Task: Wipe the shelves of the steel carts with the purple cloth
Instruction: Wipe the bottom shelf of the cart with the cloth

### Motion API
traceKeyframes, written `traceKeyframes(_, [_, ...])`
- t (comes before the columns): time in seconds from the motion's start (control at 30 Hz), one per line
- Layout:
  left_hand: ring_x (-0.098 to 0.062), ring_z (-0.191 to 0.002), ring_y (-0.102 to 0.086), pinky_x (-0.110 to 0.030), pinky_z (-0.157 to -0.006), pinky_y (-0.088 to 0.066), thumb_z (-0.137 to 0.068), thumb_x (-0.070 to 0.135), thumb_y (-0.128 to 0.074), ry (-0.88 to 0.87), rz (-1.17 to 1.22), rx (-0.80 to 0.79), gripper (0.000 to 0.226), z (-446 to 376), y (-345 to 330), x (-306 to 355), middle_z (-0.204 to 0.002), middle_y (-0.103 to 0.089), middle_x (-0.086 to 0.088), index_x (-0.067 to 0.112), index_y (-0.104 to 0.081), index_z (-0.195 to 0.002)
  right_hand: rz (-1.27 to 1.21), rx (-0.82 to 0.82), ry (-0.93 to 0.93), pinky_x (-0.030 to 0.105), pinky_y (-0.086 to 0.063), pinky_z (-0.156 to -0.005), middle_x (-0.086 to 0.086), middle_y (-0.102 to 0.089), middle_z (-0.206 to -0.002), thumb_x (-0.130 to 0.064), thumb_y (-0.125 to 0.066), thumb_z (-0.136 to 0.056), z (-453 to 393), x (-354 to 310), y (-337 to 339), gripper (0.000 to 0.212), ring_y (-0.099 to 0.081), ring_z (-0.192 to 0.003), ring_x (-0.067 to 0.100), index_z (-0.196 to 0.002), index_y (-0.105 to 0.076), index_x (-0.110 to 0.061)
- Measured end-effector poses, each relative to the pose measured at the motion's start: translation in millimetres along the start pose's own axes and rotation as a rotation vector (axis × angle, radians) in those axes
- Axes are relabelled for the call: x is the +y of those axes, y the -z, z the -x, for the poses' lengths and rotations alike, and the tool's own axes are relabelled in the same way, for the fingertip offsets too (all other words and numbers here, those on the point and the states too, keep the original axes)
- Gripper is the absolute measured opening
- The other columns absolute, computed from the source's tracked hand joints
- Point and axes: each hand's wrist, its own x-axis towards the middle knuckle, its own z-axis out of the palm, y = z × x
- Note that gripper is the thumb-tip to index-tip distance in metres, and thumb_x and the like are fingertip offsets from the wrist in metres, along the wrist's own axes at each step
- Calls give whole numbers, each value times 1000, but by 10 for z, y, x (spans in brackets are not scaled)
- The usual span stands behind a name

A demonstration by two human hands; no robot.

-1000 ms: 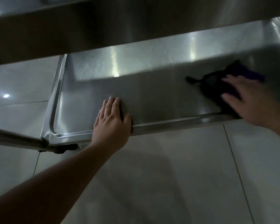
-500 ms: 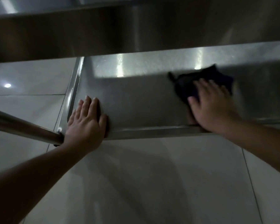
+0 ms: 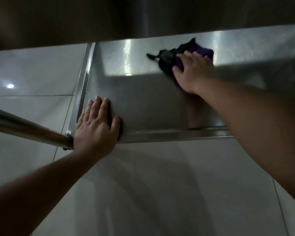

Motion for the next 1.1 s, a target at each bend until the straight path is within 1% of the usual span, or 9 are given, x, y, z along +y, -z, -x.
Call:
traceKeyframes(0.07, [-10,-162,8,-39,-130,-1,-98,75,-14,1,-14,12,83,-2,-11,4,-177,3,7,34,-5,-170,-67,10,-174,53,-8,-127,1,-26,-171,-57,-25,-100,-173,-76,-31,68,-19,-158,27,-161,-31,-29])
traceKeyframes(0.13, [-11,-162,8,-39,-130,-1,-97,75,-15,1,-18,10,84,5,-16,22,-178,3,7,33,-5,-170,-113,19,-224,54,-5,-126,0,-25,-171,-56,-23,-99,-224,-305,-79,69,-16,-158,28,-162,-29,-29])
traceKeyframes(0.3, [-12,-162,7,-38,-130,0,-98,73,-16,6,-33,7,83,23,8,57,-178,1,5,32,-6,-170,-114,-62,135,53,-8,-125,-4,-27,-170,-57,-25,-100,94,-1014,-156,67,-19,-157,26,-161,-31,-31])
traceKeyframes(0.4, [-13,-162,4,-40,-130,-3,-100,71,-20,7,-24,12,81,27,30,78,-178,-2,3,32,-8,-170,-119,-133,316,47,-3,-127,-7,-22,-172,-60,-23,-101,398,-1050,-198,67,-12,-159,20,-163,-26,-34])
traceKeyframes(0.53, [-14,-163,5,-42,-131,-4,-104,69,-25,-2,-21,-9,78,30,47,76,-178,-1,3,31,-7,-170,-125,-211,447,41,5,-128,-11,-14,-173,-62,-22,-102,841,-699,-134,67,-4,-160,13,-164,-18,-38])
traceKeyframes(0.67, [-15,-163,5,-44,-131,-5,-100,75,-19,-13,-35,-34,83,15,83,70,-178,0,3,31,-5,-170,-119,-272,498,40,5,-129,-16,-9,-173,-66,-18,-100,1296,-209,-53,68,1,-159,8,-164,-15,-42])
traceKeyframes(0.87, [-20,-163,0,-45,-130,-8,-107,67,-28,-14,-113,-83,78,0,170,143,-178,-2,-2,28,-4,-170,-96,-270,447,37,4,-129,-17,-10,-173,-63,-22,-105,1677,476,117,64,2,-159,6,-164,-15,-42])
traceKeyframes(1.03, [-29,-163,-1,-51,-131,-11,-110,52,-26,-116,-314,-126,71,53,291,214,-177,-5,-11,17,-10,-170,-86,-249,372,37,3,-129,-14,-12,-173,-61,-24,-105,1867,1016,232,65,-2,-160,9,-165,-17,-38])
traceKeyframes(1.1, [-31,-162,-13,-54,-129,-19,-109,42,-40,-184,-326,-94,68,55,359,316,-176,-16,-12,16,-19,-168,-80,-236,344,34,3,-129,-13,-12,-173,-63,-21,-102,1919,1241,262,67,-2,-160,9,-165,-18,-38])
